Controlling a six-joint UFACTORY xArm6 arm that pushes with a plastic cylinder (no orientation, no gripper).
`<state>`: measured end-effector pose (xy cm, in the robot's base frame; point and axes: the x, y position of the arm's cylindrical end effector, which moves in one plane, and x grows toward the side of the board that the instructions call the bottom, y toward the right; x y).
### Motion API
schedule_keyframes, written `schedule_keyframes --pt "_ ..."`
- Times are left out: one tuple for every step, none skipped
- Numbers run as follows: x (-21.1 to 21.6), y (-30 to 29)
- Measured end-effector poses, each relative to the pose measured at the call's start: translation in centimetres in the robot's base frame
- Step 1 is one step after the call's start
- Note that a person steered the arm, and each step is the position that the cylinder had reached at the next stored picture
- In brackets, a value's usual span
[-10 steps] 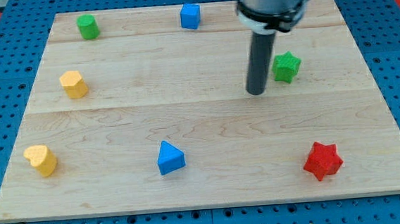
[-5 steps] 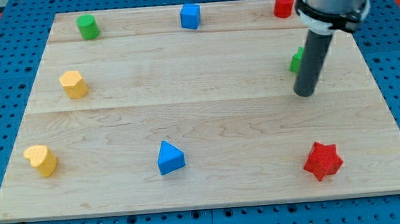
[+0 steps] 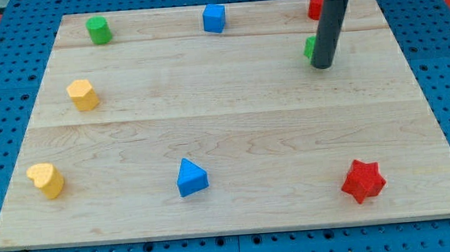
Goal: Move the green star to the bottom side of the red circle
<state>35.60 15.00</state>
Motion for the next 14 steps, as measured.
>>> schedule_keyframes --pt "-2.6 -2.9" --pt "-3.8 -2.2" --pt "-3.8 -1.5" --pt "-3.8 -1.5" --pt "-2.2 -1.4" --pt "-1.5 0.7" --pt "-2.9 3.4" --pt "-4.2 4.3" --pt "-5.0 4.6" --pt "0.1 1.9" --pt "-2.0 -0.2" --pt "-3.6 -1.9" --pt "-3.3 -1.8" --pt "-3.9 -1.1"
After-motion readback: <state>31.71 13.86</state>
